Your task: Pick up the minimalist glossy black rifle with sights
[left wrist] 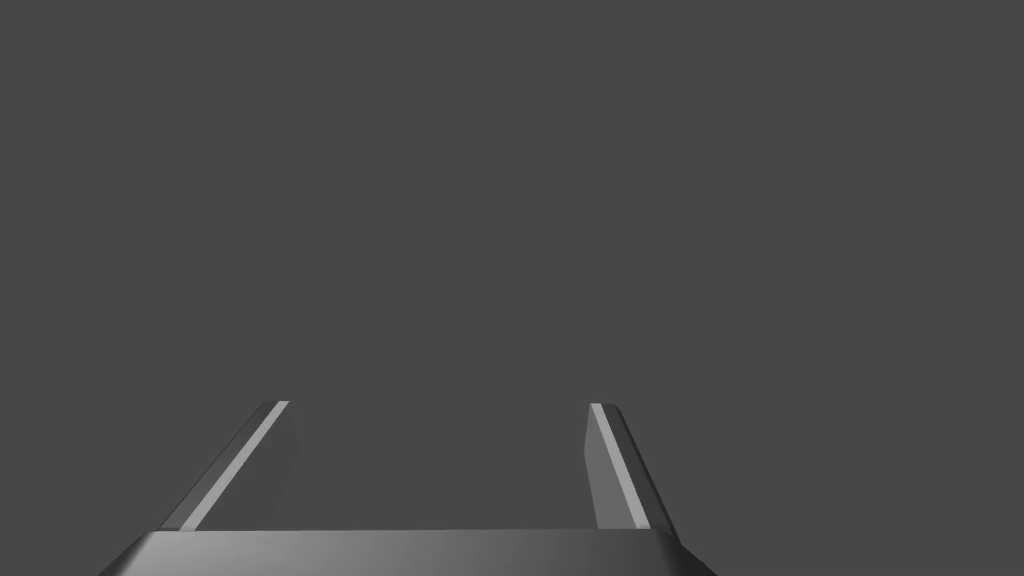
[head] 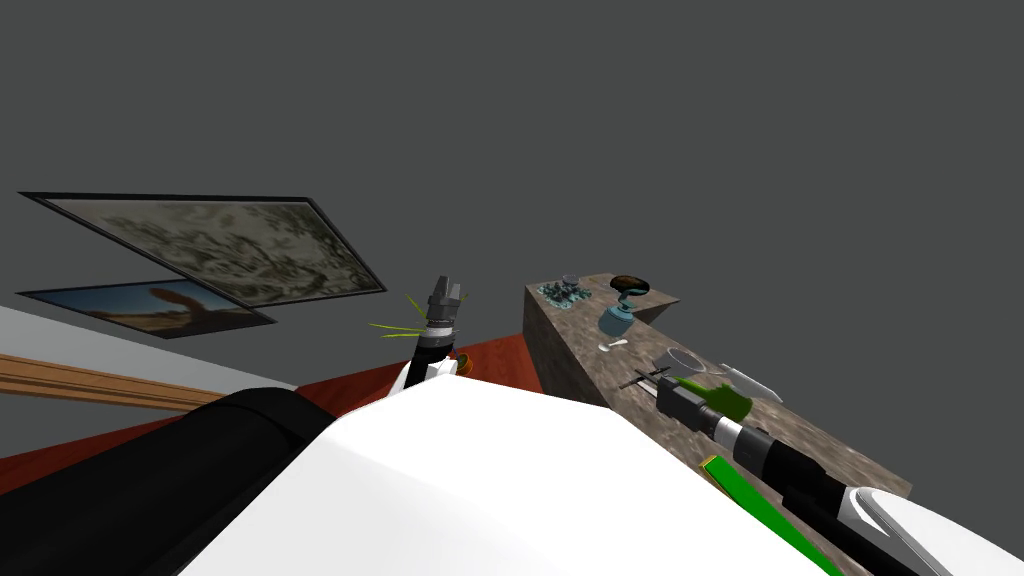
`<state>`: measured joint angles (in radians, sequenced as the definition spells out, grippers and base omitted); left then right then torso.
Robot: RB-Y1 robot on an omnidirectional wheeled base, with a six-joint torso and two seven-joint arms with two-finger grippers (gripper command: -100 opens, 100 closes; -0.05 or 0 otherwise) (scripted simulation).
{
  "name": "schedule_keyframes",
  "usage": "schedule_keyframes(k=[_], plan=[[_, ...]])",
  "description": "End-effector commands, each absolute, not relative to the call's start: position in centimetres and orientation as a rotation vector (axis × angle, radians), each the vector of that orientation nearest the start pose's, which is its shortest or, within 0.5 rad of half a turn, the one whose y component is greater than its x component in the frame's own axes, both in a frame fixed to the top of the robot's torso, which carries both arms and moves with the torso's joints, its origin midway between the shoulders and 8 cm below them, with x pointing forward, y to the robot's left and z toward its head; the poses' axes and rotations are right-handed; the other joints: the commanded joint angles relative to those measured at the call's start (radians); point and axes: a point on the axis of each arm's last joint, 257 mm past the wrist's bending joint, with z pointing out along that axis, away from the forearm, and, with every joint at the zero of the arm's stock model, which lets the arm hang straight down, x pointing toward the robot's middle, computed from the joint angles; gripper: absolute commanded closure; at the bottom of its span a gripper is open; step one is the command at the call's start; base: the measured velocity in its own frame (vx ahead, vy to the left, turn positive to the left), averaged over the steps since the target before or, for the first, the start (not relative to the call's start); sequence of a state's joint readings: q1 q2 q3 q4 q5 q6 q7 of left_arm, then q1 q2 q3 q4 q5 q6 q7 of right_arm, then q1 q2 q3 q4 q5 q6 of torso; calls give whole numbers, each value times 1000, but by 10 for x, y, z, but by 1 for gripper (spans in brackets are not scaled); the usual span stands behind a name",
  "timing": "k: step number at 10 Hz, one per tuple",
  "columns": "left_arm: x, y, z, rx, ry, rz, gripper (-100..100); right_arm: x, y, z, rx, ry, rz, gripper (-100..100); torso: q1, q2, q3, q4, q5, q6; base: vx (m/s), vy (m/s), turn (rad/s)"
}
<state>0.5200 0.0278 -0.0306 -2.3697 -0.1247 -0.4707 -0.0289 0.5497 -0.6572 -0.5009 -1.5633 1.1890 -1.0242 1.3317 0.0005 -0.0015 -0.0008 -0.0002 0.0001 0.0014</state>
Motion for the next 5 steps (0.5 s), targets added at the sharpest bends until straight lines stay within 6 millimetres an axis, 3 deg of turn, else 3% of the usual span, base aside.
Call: schedule_keyframes(k=[1,2,4,5], plan=[[333,251,50,-519,681,-1227,0,289,-451,-287,-1697,1240,-605,0,0,0,0,0,0,0,0,0,0],[333,251,50,-519,681,-1227,0,294,-450,-282,-1699,1241,-604,100,0,0,0,0,0,0,-57,-40,0],[333,251,50,-519,681,-1227,0,295,-450,-282,-1700,1238,-605,100,-3,6,3,1,0,1,-77,-28,11],[333,251,50,-519,681,-1227,0,295,-450,-281,-1700,1240,-604,0,-2,5,3,1,0,1,-8,-3,-2]])
